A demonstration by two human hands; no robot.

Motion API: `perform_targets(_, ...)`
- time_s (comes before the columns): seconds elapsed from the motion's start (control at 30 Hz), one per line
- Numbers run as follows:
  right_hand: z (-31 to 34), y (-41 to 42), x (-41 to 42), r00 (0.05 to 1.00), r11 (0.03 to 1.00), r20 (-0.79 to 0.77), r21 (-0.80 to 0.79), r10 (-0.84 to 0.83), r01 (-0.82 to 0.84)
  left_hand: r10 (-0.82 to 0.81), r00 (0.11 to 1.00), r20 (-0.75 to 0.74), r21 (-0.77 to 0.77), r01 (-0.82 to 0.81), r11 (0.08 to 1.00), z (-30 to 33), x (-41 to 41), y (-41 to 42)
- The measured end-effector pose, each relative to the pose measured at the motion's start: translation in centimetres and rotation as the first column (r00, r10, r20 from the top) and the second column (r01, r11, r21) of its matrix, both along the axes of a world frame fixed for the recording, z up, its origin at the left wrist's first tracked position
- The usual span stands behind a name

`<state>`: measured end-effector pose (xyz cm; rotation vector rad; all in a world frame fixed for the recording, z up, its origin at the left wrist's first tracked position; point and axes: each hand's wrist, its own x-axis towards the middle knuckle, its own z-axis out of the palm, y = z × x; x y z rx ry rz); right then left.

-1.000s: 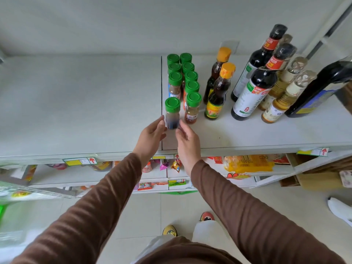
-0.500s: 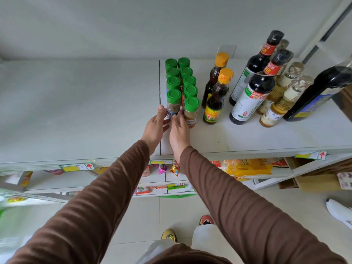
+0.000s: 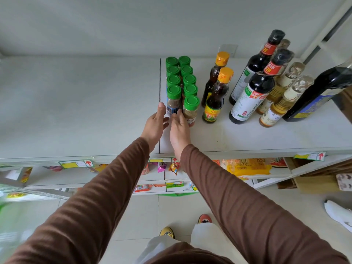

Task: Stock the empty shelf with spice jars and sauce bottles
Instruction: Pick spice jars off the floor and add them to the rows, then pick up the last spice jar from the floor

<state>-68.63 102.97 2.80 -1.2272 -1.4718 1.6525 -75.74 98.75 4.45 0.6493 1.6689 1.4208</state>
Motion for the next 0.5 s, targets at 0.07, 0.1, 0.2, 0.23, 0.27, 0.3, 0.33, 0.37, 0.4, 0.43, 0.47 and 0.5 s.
perform_targets(0.07, 0.0, -0.6, 1.0, 1.000, 0.999, 0.003, 0.029, 0.022, -0.022, 0.027, 0.999, -0.038, -0.002, -0.028, 1.000, -0.3, 0.4, -0.9)
perform_targets(0.1, 0.0, -1.0, 1.6, 0.999, 0.998, 0.009, 0.046, 0.041, -0.041, 0.042, 0.995, -0.090, 0.001, -0.042, 0.999, -0.4, 0.7, -1.5)
perform_targets(0.2, 0.2, -1.5, 4.0, 0.988, 0.979, 0.075, 0.149, 0.131, -0.142, 0.047, 0.930, -0.365, -0.008, -0.053, 0.999, -0.6, 2.0, -3.2)
perform_targets(0.23, 0.3, -1.5, 4.9, 0.980, 0.961, 0.106, 0.203, 0.168, -0.187, 0.046, 0.887, -0.459, -0.025, -0.065, 0.998, -0.7, 2.5, -3.7)
perform_targets(0.27, 0.4, -1.4, 5.9, 0.969, 0.935, 0.145, 0.267, 0.199, -0.232, 0.042, 0.840, -0.541, -0.044, -0.078, 0.996, -0.8, 3.0, -4.2)
perform_targets(0.3, 0.5, -1.3, 7.0, 0.955, 0.900, 0.197, 0.335, 0.221, -0.278, 0.032, 0.791, -0.611, -0.065, -0.090, 0.994, -0.9, 3.7, -4.6)
perform_targets(0.33, 0.6, -1.1, 8.1, 0.937, 0.858, 0.257, 0.399, 0.236, -0.325, 0.017, 0.742, -0.670, -0.087, -0.102, 0.991, -1.0, 4.5, -4.9)
perform_targets(0.37, 0.6, -0.8, 9.4, 0.917, 0.811, 0.315, 0.453, 0.245, -0.371, 0.002, 0.697, -0.717, -0.111, -0.118, 0.987, -1.1, 5.4, -5.1)
perform_targets(0.4, 0.6, -0.6, 10.7, 0.896, 0.762, 0.366, 0.497, 0.250, -0.415, -0.011, 0.658, -0.753, -0.133, -0.136, 0.982, -1.2, 6.4, -5.3)
perform_targets(0.43, 0.6, -0.3, 12.0, 0.876, 0.712, 0.410, 0.534, 0.254, -0.456, -0.021, 0.627, -0.779, -0.153, -0.158, 0.975, -1.2, 7.6, -5.5)
perform_targets(0.47, 0.5, 0.2, 13.4, 0.854, 0.661, 0.450, 0.562, 0.260, -0.497, -0.030, 0.600, -0.800, -0.172, -0.181, 0.968, -1.3, 8.9, -5.6)
perform_targets(0.5, 0.3, 0.6, 14.9, 0.829, 0.607, 0.490, 0.581, 0.270, -0.542, -0.035, 0.572, -0.819, -0.185, -0.205, 0.961, -1.4, 10.4, -5.8)
